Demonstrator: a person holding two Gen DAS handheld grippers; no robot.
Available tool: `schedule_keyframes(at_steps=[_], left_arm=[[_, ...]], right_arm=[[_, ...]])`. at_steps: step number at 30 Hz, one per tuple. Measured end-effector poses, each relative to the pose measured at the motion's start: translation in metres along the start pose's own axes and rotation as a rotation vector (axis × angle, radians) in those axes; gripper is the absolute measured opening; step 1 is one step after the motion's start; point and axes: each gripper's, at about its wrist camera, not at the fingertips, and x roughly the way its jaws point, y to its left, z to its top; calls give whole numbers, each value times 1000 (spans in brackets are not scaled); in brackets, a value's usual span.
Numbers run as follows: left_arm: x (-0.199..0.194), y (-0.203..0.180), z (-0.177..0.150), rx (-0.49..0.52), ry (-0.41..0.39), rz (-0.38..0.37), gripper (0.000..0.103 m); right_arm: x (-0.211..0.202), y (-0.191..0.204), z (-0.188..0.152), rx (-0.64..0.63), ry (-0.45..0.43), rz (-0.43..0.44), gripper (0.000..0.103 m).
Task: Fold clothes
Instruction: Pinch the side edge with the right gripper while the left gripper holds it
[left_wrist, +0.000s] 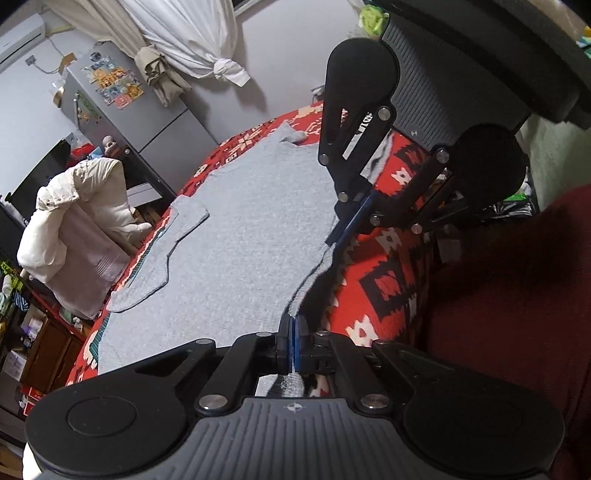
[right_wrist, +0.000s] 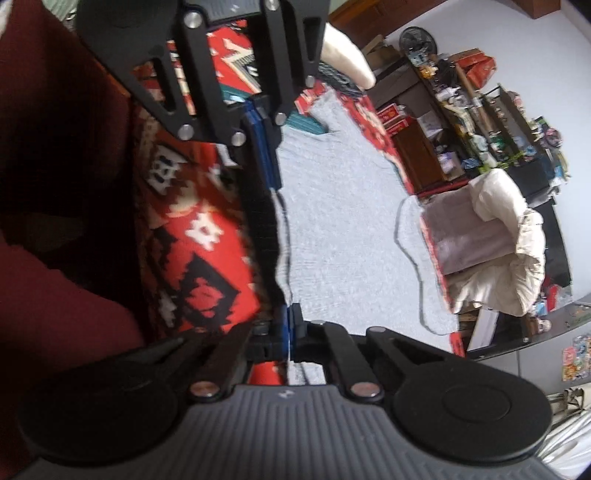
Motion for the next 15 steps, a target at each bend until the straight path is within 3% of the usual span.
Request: schedule_keyframes(at_steps=[8, 10, 15], left_arm=[[8, -3, -4, 4, 41, -15, 2], [7, -3, -3, 8, 42, -22, 7], [-5, -2, -2, 29, 29, -33, 7]], right_arm=[[3, -3, -3, 77, -2, 26, 4], [-3, -5, -5, 82, -13, 34, 8], [-22, -20, -18, 126, -11, 19, 12]])
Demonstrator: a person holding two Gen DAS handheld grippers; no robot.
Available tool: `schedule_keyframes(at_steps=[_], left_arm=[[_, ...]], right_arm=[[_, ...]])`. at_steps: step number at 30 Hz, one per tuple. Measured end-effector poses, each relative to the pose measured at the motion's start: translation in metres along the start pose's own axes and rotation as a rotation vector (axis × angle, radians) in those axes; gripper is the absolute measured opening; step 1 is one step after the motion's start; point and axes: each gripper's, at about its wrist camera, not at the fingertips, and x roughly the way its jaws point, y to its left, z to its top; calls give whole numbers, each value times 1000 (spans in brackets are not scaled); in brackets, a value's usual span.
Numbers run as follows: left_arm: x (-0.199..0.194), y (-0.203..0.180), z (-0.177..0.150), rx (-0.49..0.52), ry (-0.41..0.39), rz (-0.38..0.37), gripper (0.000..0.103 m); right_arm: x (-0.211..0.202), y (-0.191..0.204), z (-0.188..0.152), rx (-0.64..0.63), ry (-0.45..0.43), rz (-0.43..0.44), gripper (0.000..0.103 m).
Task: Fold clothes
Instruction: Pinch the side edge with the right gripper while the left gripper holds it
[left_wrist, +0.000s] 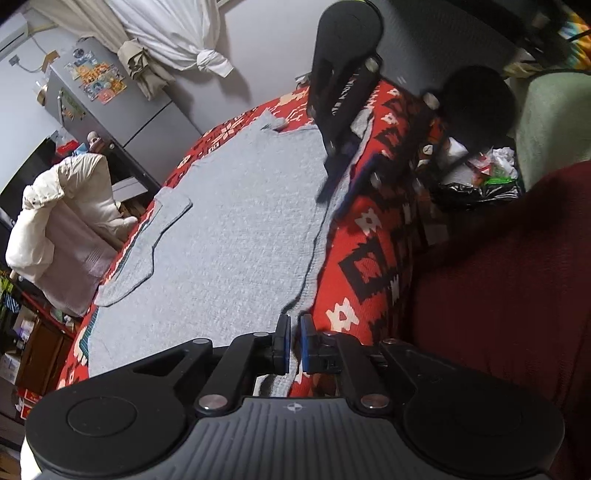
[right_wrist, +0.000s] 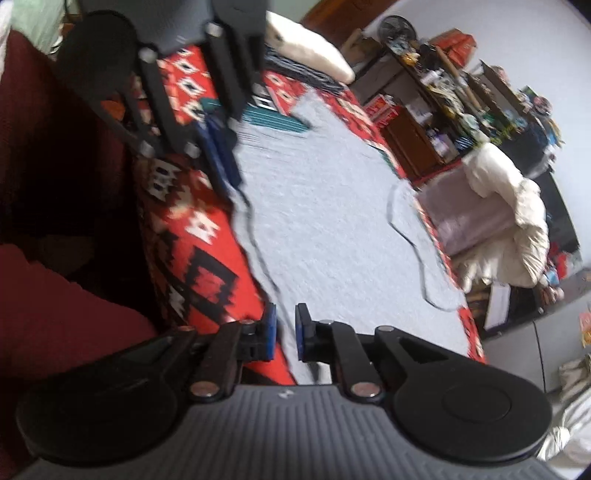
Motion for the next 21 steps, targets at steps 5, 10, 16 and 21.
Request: schedule_keyframes(at_steps=[5, 10, 16, 21], left_arm=[[8, 8, 5, 6, 3, 24, 7], [22, 13, 11, 28, 21, 29, 11], [23, 11, 10, 81, 30, 19, 16], [23, 10, 9, 111, 33, 16, 17]], right_arm=[[2, -14, -26, -28, 78, -54, 14], [9, -17, -36, -45, 99, -52, 17], [17, -13, -33, -68, 86, -48, 17], [21, -14, -31, -64, 83, -48, 13]])
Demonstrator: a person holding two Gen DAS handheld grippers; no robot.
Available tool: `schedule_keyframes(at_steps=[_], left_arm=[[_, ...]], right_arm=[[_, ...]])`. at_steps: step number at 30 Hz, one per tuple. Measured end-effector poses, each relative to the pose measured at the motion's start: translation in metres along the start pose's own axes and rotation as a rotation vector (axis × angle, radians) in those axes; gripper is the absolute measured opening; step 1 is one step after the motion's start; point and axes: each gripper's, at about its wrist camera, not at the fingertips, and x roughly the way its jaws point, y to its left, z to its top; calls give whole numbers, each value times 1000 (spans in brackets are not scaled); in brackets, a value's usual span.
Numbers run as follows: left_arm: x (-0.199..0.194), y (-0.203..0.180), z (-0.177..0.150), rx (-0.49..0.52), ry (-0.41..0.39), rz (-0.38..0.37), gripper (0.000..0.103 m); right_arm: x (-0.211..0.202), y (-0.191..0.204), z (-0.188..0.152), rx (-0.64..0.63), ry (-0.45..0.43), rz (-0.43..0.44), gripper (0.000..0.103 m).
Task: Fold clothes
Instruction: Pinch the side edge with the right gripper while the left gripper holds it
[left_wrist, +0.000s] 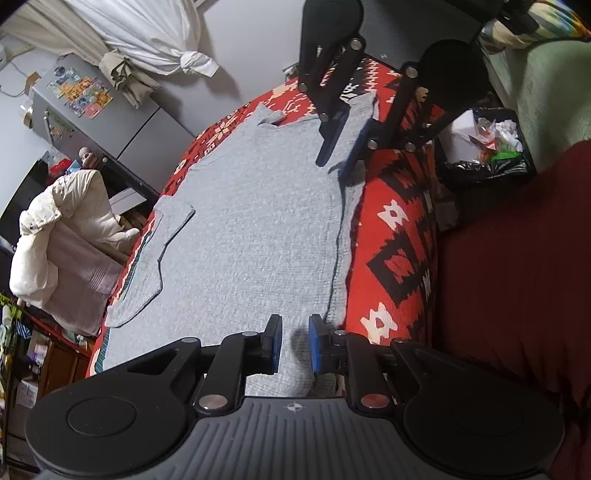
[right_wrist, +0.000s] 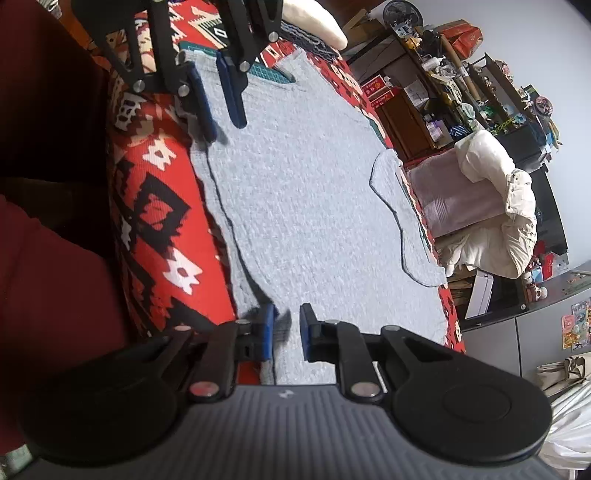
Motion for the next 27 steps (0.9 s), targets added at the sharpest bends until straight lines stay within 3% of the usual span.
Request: schedule_keyframes(at_steps=[9, 15, 17, 23, 27], left_arm=[[1, -5, -5, 51, 14, -10, 17], [1, -7, -5, 71, 9, -13, 22], [2, -7, -5, 78, 9, -7, 22], [3, -5, -5, 81, 15, 0, 22], [2, -3, -4, 66, 16, -2, 22]], right_arm=[[-2, -10, 3, 89, -3, -41, 1], [-9, -30, 1, 222, -5, -50, 1], [-14, -31, 0, 215, -23, -32, 1], [-18, -9, 1, 110, -10, 34, 4], [-12, 0, 1, 51, 4, 21, 19]])
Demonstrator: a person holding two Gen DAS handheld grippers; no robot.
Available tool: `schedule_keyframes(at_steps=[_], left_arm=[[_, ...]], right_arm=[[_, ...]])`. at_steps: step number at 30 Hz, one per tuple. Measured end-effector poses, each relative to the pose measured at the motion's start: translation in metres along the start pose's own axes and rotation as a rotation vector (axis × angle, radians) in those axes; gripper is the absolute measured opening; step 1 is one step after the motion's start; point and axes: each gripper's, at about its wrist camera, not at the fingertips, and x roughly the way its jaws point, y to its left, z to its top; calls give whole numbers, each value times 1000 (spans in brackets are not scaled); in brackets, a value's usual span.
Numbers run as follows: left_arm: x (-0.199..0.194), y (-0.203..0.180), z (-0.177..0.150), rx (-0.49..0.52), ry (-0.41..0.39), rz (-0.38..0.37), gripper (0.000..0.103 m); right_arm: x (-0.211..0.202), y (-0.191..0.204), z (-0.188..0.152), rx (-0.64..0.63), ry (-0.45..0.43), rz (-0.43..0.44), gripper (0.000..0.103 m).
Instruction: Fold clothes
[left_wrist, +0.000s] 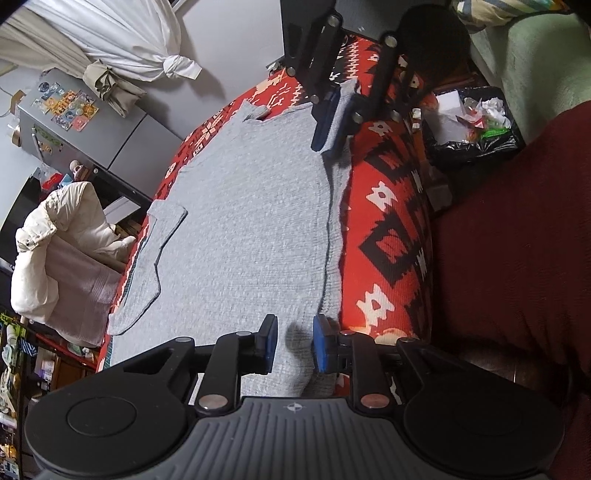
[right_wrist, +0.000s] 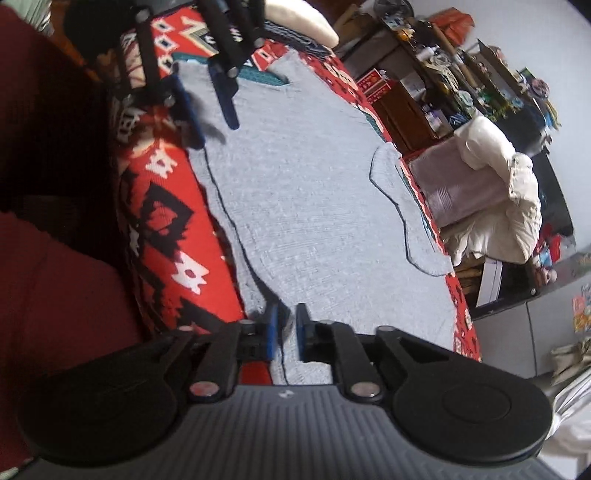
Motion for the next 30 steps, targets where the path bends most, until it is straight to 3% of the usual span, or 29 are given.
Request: schedule_keyframes(at_steps=[4, 5, 6, 13, 30], left_arm=[[-1, 1, 3, -8, -7, -3, 22], [-1, 2, 4, -13, -11, -5, 22], [-1, 2, 5, -20, -16, -7, 22], [3, 2, 19, -11, -45, -2, 22], [22, -12, 44, 1, -75, 35, 28]], right_arm=[[7, 3, 1, -28, 10, -18, 13], [8, 1, 1, -18, 9, -18, 3], [8, -1, 2, -4, 11, -28, 1], [-3, -20, 3, 131, -13, -55, 1], [-25, -32, 5, 249, -51, -40, 1]])
